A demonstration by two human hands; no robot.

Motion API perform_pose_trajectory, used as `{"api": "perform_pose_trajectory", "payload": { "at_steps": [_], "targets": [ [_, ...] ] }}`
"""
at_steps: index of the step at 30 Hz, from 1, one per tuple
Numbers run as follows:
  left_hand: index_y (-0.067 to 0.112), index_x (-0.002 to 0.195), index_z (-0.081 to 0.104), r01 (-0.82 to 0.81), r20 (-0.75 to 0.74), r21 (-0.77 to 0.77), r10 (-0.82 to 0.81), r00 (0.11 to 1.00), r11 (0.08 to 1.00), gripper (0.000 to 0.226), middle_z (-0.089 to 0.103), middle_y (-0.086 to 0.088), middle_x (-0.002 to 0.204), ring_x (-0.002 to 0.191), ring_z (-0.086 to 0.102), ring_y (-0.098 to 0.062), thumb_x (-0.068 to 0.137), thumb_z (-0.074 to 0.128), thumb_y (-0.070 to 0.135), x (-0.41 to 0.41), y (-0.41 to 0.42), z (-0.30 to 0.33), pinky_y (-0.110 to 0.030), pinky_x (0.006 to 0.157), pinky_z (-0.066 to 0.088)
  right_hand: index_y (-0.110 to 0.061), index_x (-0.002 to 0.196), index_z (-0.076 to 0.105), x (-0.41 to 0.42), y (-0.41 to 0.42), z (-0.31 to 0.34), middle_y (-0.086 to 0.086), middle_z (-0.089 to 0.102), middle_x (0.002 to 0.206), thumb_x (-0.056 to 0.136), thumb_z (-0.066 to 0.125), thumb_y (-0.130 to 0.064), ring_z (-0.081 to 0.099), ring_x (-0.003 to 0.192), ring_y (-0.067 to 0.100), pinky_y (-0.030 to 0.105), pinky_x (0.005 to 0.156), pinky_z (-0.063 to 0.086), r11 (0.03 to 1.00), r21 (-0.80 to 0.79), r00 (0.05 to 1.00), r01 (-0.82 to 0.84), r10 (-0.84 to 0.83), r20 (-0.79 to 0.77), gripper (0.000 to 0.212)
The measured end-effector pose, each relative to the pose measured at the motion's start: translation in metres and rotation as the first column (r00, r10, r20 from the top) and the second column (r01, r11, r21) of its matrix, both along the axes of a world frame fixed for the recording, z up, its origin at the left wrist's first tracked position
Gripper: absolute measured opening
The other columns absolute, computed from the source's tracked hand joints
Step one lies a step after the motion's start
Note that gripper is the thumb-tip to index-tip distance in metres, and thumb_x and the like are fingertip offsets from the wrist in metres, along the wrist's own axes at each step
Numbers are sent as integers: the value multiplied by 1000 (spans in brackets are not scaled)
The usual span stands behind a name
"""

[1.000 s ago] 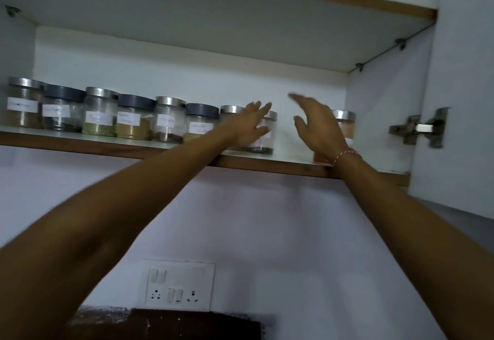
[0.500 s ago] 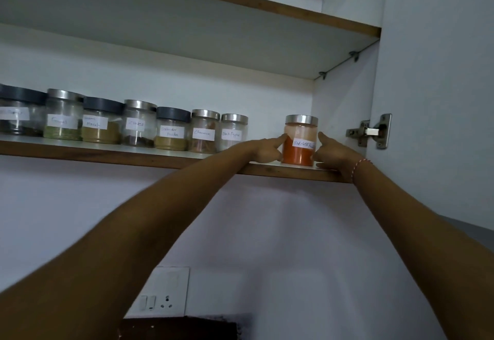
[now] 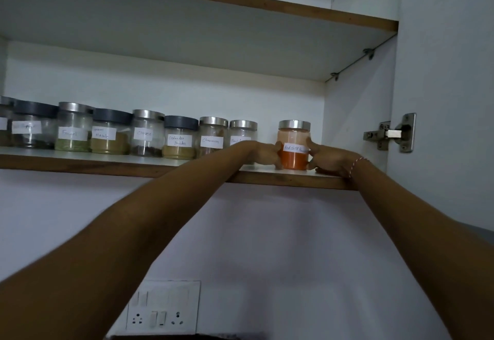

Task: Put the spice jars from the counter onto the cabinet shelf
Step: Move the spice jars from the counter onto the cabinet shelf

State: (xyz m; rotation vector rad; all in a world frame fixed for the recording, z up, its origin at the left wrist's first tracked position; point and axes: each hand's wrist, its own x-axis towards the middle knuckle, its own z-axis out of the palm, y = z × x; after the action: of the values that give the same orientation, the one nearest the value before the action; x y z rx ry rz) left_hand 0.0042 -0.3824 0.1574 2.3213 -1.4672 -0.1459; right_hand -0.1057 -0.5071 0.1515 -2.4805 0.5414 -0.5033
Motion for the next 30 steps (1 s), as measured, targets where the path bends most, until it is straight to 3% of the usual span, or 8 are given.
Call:
{"api": "perform_pose_trajectory", "payload": {
  "at_steps": [6, 9, 12, 15, 18, 21, 23, 30],
  "targets": [
    [11, 145, 21, -8, -50, -43, 6, 999, 999, 55, 37, -9, 143, 133, 34, -25, 97, 45, 19, 8, -8, 3, -27, 99, 29, -15, 147, 14, 17, -13, -3, 4, 29, 147, 93, 47, -9, 32, 135, 28, 33, 110, 31, 994, -53, 994, 94, -97, -53, 64],
    [8, 145, 22, -34, -16, -35, 34, 999, 999, 52, 48, -2, 125, 121, 39, -21, 98, 41, 22, 13, -4, 6, -21, 92, 33, -18, 148, -5, 26, -3, 0, 7, 16, 154, 94, 46, -7, 21, 141, 26, 35, 112, 24, 993, -99, 982, 64, -81, -169, 75],
    [11, 148, 10, -84, 52, 39, 81, 995, 996, 58, 28, -11, 151, 138, 27, -26, 99, 39, 25, 21, -2, 8, -32, 108, 26, -21, 146, -15, 40, 6, 8, 14, 11, 156, 96, 46, -17, 22, 140, 31, 39, 111, 26, 995, -79, 968, 53, -71, -242, 80],
    [12, 149, 5, -78, 98, 107, 67, 993, 991, 60, 20, -13, 154, 141, 23, -27, 100, 36, 25, 28, -2, 10, -35, 112, 22, -22, 146, -16, 48, 0, 10, 14, 7, 157, 97, 45, -21, 19, 141, 32, 43, 110, 26, 989, -141, 953, 54, -93, -289, 78],
    [17, 149, 0, -91, 170, 171, 61, 983, 981, 67, 13, -11, 156, 144, 14, -28, 98, 35, 42, 35, -8, 9, -39, 113, 17, -18, 146, -15, 54, 2, 10, 12, 6, 157, 99, 39, -26, 13, 143, 29, 40, 112, 21, 983, -184, 948, 16, -73, -308, 73],
    [21, 148, -10, -238, 452, 235, 111, 885, 942, 81, -10, -7, 159, 146, -11, -29, 89, 22, 66, 41, -15, 4, -51, 115, -1, -15, 146, -15, 58, 0, 9, 11, 6, 157, 99, 32, -34, 10, 144, 28, 37, 113, 18, 975, -223, 942, 5, -80, -327, 69],
    [24, 148, -11, -339, 589, 215, 155, 793, 916, 86, -13, -4, 158, 145, -15, -28, 84, 17, 74, 45, -15, 2, -55, 114, -7, -15, 145, -19, 59, 1, 9, 10, 0, 157, 99, 33, -37, 7, 144, 28, 38, 113, 18, 959, -283, 931, -4, -99, -351, 73],
    [21, 149, -9, -421, 690, 121, 229, 687, 899, 78, -19, -5, 156, 145, -13, -30, 91, 21, 64, 31, -2, 4, -56, 112, -6, -21, 145, -16, 63, 2, 7, 11, -17, 156, 100, 19, -40, -4, 144, 36, 41, 115, 4, 810, -583, 891, -66, -216, -400, 60]
  ]
}}
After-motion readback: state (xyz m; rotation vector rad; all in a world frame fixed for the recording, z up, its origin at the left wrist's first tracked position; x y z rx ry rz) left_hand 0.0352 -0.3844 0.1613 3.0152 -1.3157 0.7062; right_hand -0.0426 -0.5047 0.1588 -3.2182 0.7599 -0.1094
